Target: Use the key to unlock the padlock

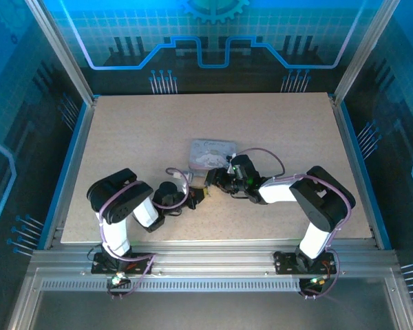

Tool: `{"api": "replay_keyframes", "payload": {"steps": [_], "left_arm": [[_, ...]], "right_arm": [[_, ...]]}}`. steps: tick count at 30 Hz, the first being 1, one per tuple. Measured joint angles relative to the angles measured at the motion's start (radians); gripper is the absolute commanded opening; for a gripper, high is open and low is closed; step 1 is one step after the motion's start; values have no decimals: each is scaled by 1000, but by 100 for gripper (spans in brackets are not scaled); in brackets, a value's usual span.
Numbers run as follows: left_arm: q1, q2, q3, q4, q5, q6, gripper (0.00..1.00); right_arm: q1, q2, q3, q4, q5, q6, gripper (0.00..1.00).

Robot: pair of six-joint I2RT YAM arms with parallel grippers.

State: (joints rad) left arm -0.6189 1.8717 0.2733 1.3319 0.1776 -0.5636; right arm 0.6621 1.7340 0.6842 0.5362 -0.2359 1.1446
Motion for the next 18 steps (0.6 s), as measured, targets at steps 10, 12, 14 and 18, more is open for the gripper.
{"api": "replay_keyframes", "payload": {"steps": [10,12,14,18], "left_arm": [[36,7,-1,21,87,-68,0],[43,7,-1,21,106,-86,0],[48,7,-1,23,120,-95,0],[56,4,-1,29,144,-120,0]], "right_arm": [[0,1,0,6,-4,8,52],[0,4,0,14,-8,14,54],[0,9,-2,31,-8,20,56],[0,19,-5,63,-11,32,58]]}}
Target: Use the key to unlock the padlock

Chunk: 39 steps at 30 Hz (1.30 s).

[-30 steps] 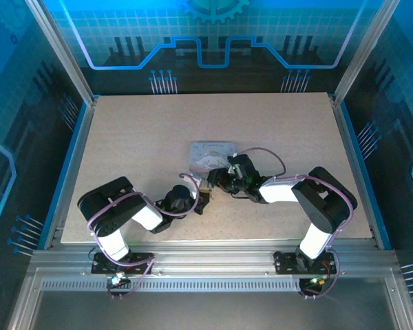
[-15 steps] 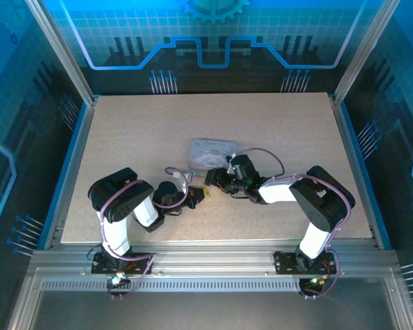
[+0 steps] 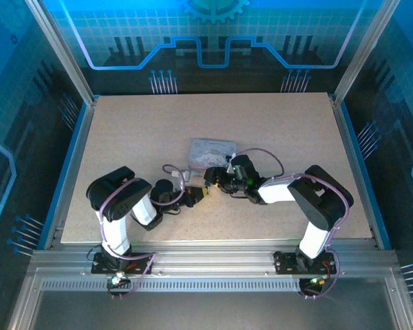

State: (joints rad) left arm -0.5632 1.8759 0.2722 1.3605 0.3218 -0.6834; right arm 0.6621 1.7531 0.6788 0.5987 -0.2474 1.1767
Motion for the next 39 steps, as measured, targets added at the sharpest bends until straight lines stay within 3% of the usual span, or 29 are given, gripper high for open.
{"api": "replay_keyframes", "payload": {"steps": [8,13,17,21,30,39], "left_arm": [[16,-30,0,-1,40,-48,0],[29,-42,0,-1,58,-66,0],[31,-42,0,-1,61,-71,0],[34,-26,0,-1,62,-71,0],[61,17,-3,14,62,-70,0],[61,20,-3,22,66,-69,0]], "right_arm": [[0,13,-11,59,-7,28,59],[0,21,-16,91,-15,39,46],[0,17,-18,82,-10,28,50],[8,-35,-18,-25,3,25,55],[14,-217,-43,-358,115,-11,54],[25,-219,-47,-397,140,-23,53]]}}
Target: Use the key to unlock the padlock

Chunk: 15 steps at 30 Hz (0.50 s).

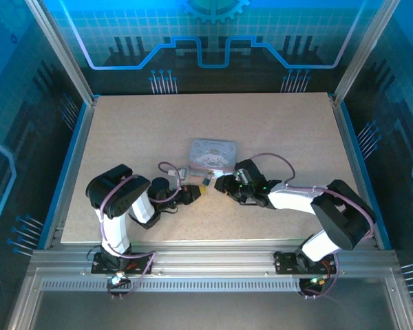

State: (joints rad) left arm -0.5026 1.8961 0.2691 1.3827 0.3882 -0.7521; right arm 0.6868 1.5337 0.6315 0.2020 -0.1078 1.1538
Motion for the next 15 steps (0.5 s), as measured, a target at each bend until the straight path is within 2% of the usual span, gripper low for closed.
{"api": "replay_keyframes", "payload": {"steps": [4,15], "left_arm": [[0,0,0,0,11,1,0],[0,-11,0,-2,37,-4,0]], "right_arm": [[18,24,2,13,-4,-5,47],[27,144,48,148,-34,25,48]]}}
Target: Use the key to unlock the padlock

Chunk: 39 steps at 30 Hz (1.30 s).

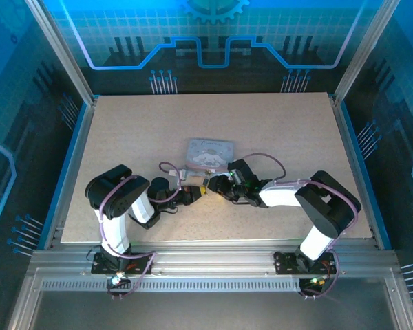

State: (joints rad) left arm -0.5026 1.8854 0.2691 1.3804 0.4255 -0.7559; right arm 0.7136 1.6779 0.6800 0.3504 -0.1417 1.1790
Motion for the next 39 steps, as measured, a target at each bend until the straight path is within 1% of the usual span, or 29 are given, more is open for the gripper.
{"api": "replay_keyframes", "payload": {"steps": [5,11,13,15,17,19,25,28,31,35,37,39], "left_arm": [[8,-20,-1,-14,2,-6,0],[11,-22,-1,-34,-2,-6,0],[11,-22,-1,-35,-2,-6,0],[11,-22,-1,-35,-2,-6,0],[9,-22,-1,-34,-1,-6,0],[6,-23,-2,-32,-1,-6,0],[6,-35,-18,-29,-6,-5,0],[6,-36,-19,-29,-6,-5,0],[6,-42,-19,-29,-6,-5,0],[8,-43,-21,-29,-15,-5,0],[10,-43,-27,-37,-29,-5,0],[10,-43,-34,-39,-43,-5,0]], "right_arm": [[0,49,32,53,-24,28,47],[1,84,41,103,-49,62,39],[2,85,42,111,-50,68,38],[6,89,42,126,-50,74,40],[12,95,42,155,-48,82,47],[19,97,42,177,-44,88,50],[38,97,41,174,-10,66,47],[39,97,41,164,0,54,43],[40,103,42,175,-1,52,36],[41,144,43,256,-20,51,16],[41,164,43,279,-25,55,8],[42,171,43,287,-26,52,5]]}}
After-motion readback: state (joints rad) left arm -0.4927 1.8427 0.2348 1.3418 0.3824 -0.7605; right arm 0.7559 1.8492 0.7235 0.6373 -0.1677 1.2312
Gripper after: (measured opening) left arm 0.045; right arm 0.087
